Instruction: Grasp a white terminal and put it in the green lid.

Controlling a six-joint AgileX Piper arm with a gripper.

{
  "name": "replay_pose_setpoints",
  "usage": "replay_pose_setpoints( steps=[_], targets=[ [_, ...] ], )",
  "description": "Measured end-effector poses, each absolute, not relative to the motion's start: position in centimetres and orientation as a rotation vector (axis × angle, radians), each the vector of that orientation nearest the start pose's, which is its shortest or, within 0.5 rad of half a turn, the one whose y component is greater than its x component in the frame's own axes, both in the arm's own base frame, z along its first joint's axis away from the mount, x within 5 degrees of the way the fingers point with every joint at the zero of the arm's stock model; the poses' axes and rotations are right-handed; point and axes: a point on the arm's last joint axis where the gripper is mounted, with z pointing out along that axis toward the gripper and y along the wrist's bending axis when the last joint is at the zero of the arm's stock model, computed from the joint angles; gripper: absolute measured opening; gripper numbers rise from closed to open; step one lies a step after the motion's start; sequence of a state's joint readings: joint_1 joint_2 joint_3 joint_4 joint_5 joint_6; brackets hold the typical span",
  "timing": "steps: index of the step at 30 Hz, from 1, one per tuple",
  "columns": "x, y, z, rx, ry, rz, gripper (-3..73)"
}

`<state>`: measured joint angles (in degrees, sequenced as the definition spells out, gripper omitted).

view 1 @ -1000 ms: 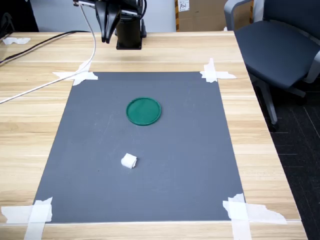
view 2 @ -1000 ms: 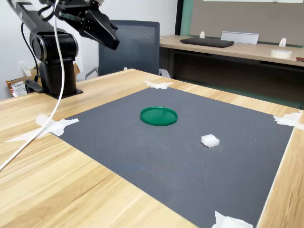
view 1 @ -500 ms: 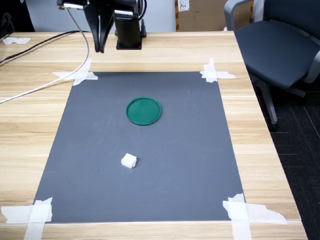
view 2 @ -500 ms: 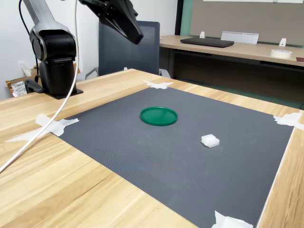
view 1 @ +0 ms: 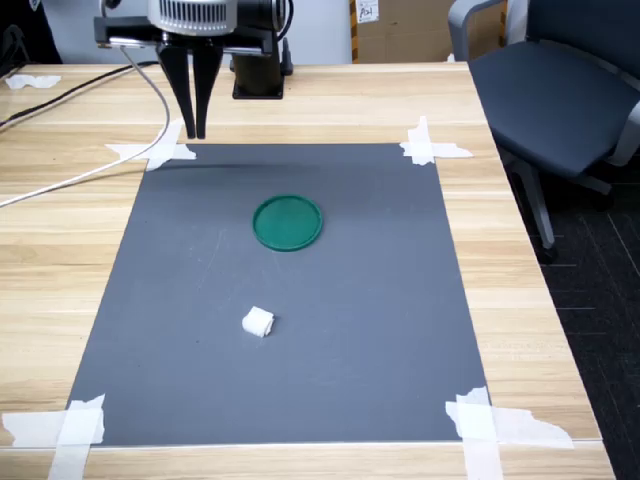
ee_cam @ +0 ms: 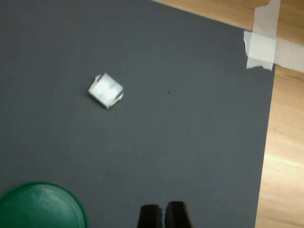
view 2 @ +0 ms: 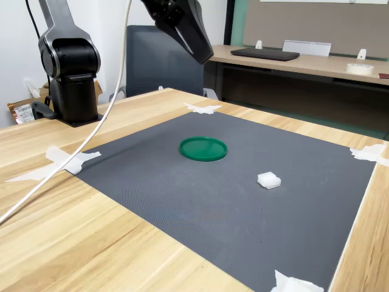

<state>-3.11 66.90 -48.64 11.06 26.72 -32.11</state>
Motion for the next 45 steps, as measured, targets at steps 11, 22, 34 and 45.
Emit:
replay_pose_setpoints(
  steps=[11,22,34,45],
  targets=[
    [28.2,0.2,30.3,-0.567,2.305,-0.117,-2.8],
    [32.1,1.7,33.4,-0.786,2.37,-0.066,-2.8],
    [35.0,1.2,32.4,-1.264,2.368,-0.191,-2.8],
    [35.7,0.9,31.6,-1.411,2.317,-0.257,-2.8]
  ],
)
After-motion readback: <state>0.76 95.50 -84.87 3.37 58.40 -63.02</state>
